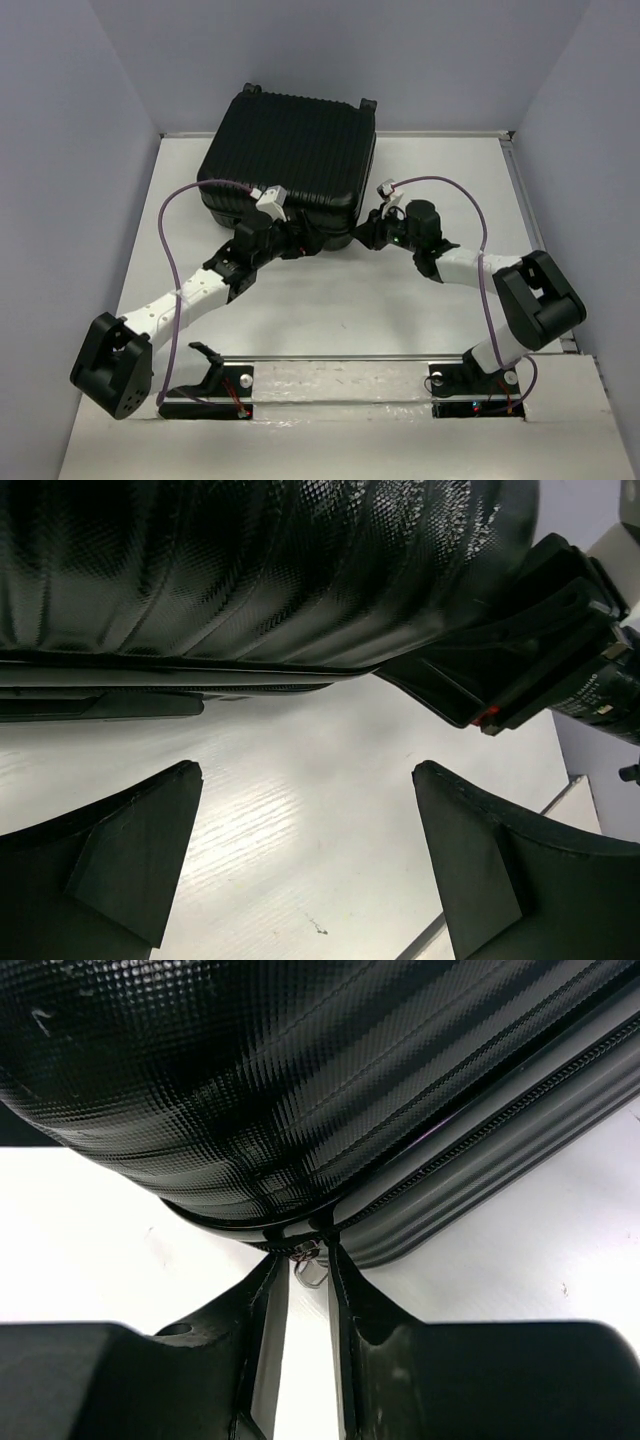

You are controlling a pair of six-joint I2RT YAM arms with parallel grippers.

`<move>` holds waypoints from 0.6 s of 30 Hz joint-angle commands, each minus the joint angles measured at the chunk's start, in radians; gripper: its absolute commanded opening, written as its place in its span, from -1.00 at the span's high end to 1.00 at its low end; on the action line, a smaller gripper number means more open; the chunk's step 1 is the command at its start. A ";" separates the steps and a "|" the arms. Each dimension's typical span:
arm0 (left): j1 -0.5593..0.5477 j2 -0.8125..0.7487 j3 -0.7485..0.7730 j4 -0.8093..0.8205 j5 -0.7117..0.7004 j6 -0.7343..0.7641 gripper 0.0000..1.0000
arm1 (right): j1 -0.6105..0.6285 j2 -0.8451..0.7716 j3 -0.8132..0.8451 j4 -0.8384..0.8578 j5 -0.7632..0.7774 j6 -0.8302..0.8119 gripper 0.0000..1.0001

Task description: Pack the luggage

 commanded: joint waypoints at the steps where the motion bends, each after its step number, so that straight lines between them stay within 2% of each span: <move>1: -0.014 0.037 0.076 0.089 -0.012 0.015 -0.98 | 0.017 0.039 -0.003 0.148 0.047 0.008 0.46; 5: -0.020 0.048 0.085 0.089 -0.027 0.010 -0.98 | 0.026 0.065 0.010 0.152 0.042 0.007 0.36; 11: -0.020 0.048 0.088 0.084 -0.035 0.004 -0.97 | 0.027 0.061 0.034 0.137 0.035 -0.004 0.38; 16: -0.022 0.069 0.112 0.073 -0.041 0.007 -0.97 | 0.027 0.079 0.054 0.143 0.041 -0.004 0.64; 18: -0.022 0.084 0.128 0.070 -0.043 0.009 -0.97 | 0.027 0.070 0.033 0.171 0.048 0.008 0.86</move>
